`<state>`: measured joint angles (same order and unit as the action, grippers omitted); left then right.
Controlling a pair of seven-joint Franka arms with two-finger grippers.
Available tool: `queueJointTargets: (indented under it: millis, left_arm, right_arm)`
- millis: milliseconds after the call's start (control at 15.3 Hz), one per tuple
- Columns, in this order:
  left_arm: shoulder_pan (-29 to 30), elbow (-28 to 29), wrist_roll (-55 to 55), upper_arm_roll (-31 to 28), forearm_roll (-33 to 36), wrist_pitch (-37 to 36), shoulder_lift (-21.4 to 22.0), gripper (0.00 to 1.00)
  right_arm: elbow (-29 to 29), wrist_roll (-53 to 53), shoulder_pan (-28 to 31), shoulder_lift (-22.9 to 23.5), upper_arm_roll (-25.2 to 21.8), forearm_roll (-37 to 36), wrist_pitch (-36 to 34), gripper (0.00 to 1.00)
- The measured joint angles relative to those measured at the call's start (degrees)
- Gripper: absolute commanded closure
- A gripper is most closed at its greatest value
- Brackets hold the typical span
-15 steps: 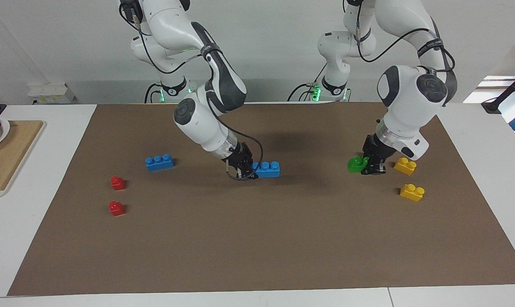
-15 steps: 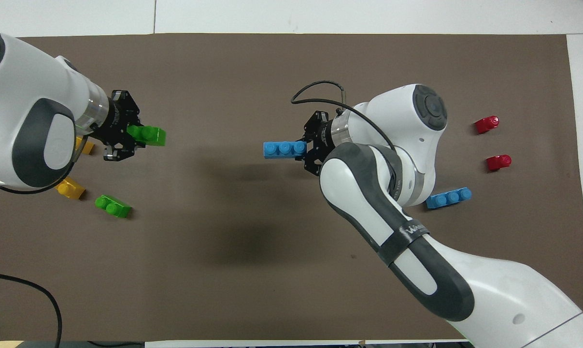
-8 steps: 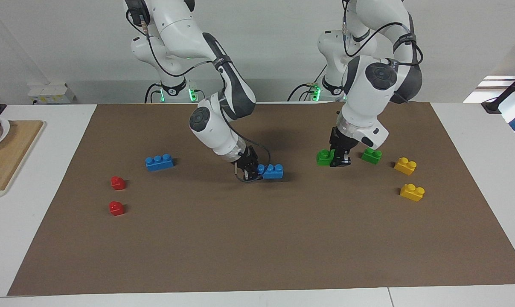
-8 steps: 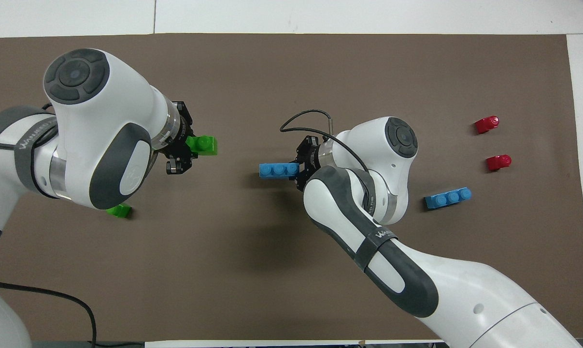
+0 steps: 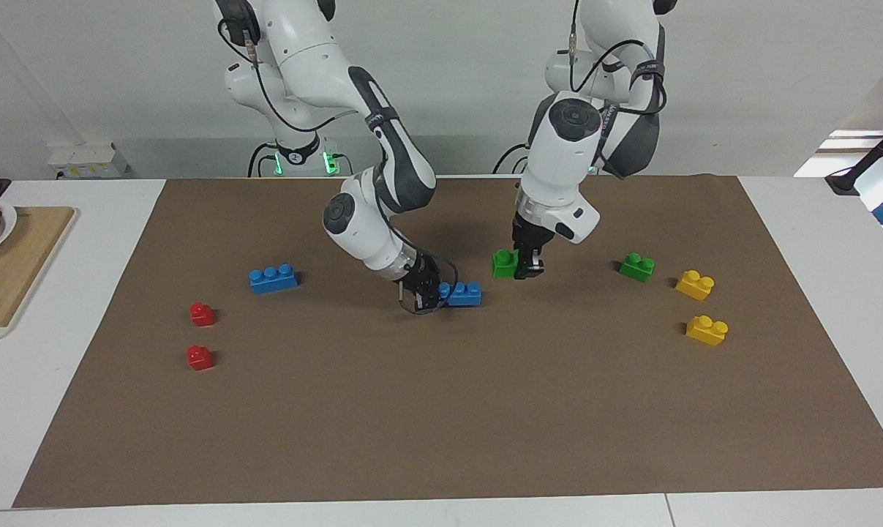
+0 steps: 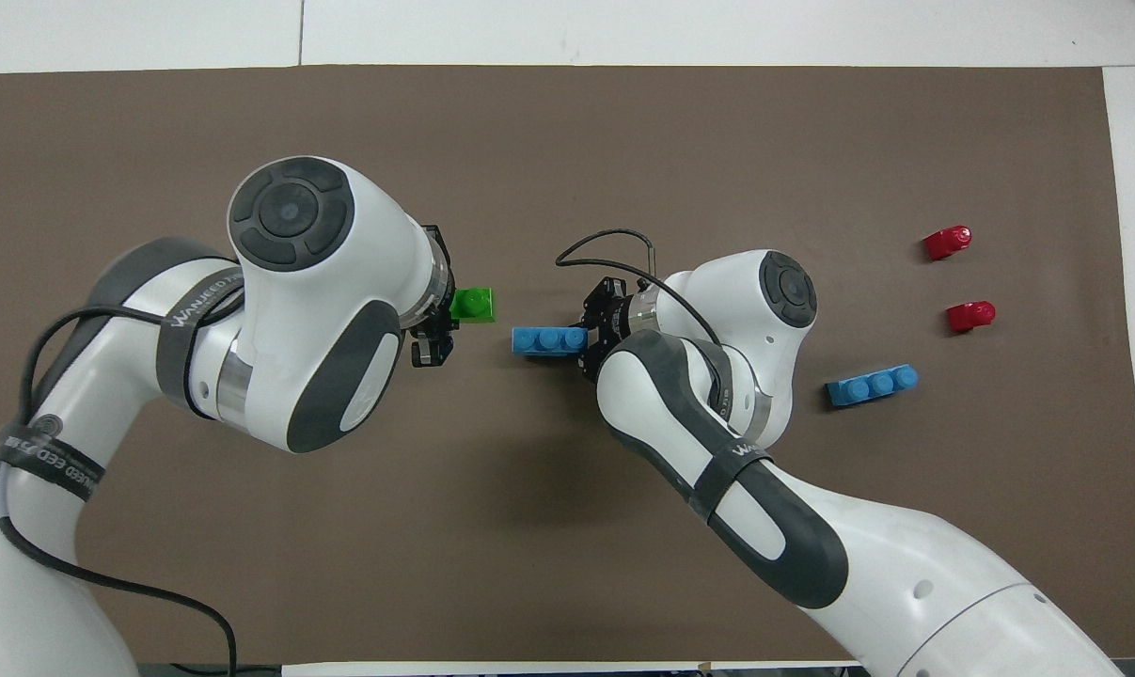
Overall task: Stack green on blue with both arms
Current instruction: 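Lower the green brick onto the blue brick held by the right gripper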
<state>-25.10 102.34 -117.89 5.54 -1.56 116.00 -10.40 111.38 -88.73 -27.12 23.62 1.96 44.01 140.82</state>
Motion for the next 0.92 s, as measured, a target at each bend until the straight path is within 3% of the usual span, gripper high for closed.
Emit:
queueJointTargets:
  millis: [917]
  left_arm:
    - [-5.36,8.32,-6.20,-0.05,0.63,12.15,-1.23,1.00]
  right_arm:
    - [1.04,0.99,-0.12,0.62,0.01,2.57,2.07,1.00]
